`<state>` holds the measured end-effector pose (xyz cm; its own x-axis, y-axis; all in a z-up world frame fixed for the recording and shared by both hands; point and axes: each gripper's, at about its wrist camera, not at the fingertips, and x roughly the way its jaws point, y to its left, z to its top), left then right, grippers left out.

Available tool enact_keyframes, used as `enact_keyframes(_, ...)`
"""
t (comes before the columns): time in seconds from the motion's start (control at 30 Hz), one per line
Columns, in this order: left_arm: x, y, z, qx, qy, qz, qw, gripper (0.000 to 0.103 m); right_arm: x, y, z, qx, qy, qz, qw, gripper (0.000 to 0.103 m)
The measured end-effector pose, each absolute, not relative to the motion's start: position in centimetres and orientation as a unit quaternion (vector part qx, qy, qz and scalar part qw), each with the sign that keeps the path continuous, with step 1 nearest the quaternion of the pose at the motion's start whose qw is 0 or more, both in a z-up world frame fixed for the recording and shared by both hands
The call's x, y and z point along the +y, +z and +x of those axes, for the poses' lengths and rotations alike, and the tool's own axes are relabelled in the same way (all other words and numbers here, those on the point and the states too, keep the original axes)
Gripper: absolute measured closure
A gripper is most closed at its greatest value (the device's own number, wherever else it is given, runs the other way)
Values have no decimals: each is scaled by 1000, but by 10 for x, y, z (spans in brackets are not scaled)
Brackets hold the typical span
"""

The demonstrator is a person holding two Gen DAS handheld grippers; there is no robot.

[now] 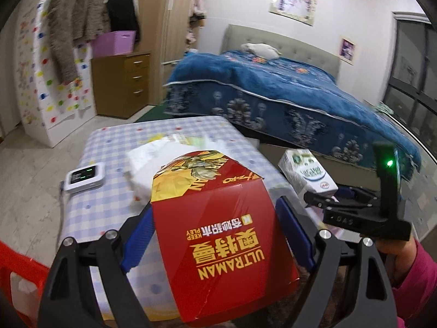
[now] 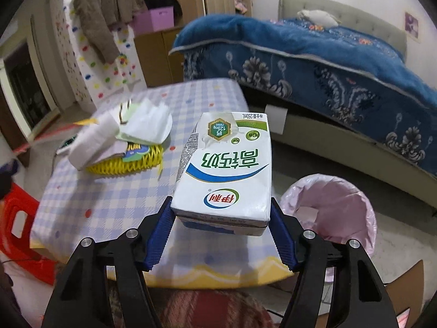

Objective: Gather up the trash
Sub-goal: 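Carry the carton with the right gripper while the left carries the box to the wastebasket, dropping both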

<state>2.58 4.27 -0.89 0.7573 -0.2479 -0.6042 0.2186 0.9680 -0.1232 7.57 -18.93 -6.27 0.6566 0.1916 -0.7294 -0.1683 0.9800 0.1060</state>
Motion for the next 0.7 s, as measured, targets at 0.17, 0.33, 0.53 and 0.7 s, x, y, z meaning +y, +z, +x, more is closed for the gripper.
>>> enact_keyframes(0.17,-2,-15,34,332,-176,-6,927,20,-226,-52,55,393,88,40,915,36)
enact_keyframes(0.33,-54,-21,44,338,-220,23,915,20,-264,-53,39,391,61,60,916,36)
enact_keyframes(0.53,-112,-31,60,345,-267,57,898,20,-312,-65,29,401,19,77,912,36)
enact_keyframes(0.7,-156,-45,87,366,-298,66,879,20,-351,-86,30,423,-16,91,902,36)
